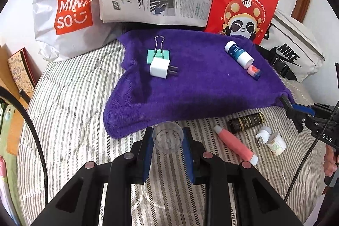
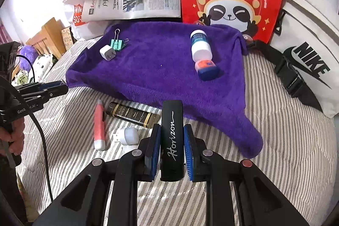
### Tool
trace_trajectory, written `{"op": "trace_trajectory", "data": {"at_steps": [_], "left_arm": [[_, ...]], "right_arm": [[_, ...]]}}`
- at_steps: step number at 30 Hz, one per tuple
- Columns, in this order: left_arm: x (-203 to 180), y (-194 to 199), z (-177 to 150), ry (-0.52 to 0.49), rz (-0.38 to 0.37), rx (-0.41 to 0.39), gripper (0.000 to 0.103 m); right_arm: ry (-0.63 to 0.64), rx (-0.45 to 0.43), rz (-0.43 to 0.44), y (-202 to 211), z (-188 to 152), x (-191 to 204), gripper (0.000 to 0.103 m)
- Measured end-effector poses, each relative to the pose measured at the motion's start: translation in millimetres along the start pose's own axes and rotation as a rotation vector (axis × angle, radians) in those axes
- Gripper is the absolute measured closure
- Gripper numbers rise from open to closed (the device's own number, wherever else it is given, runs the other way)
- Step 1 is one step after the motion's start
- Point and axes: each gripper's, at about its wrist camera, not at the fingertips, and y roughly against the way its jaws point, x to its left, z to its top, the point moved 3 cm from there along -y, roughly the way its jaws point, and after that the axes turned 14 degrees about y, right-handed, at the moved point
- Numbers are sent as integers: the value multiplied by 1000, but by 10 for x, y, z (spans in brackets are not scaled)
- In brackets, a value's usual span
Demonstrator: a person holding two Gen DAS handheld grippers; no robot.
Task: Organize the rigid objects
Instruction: 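Set the suction cup by the charger while the right tool grasps and places the black Horizon tube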
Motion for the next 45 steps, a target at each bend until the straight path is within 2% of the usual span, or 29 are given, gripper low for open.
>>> {"op": "trace_trajectory", "data": {"at_steps": [14, 23, 27, 34, 45], "left_arm": [[-83, -86, 322, -5, -22, -10, 78], [-102, -268, 521, 10, -30, 2, 78], [-78, -345, 566, 19, -37, 6, 78], [-43, -483, 584, 31, -47, 27, 78], [-47, -684, 615, 23, -44, 57, 78]], "right_arm": [[-6, -1, -24, -49, 326, -320, 81], [85, 39, -39, -350, 689, -360, 81], [115, 67, -7, -530, 766, -298, 81], [154, 122, -6, -795, 760, -210, 81], [147, 166, -12, -902, 610, -305, 81]]}}
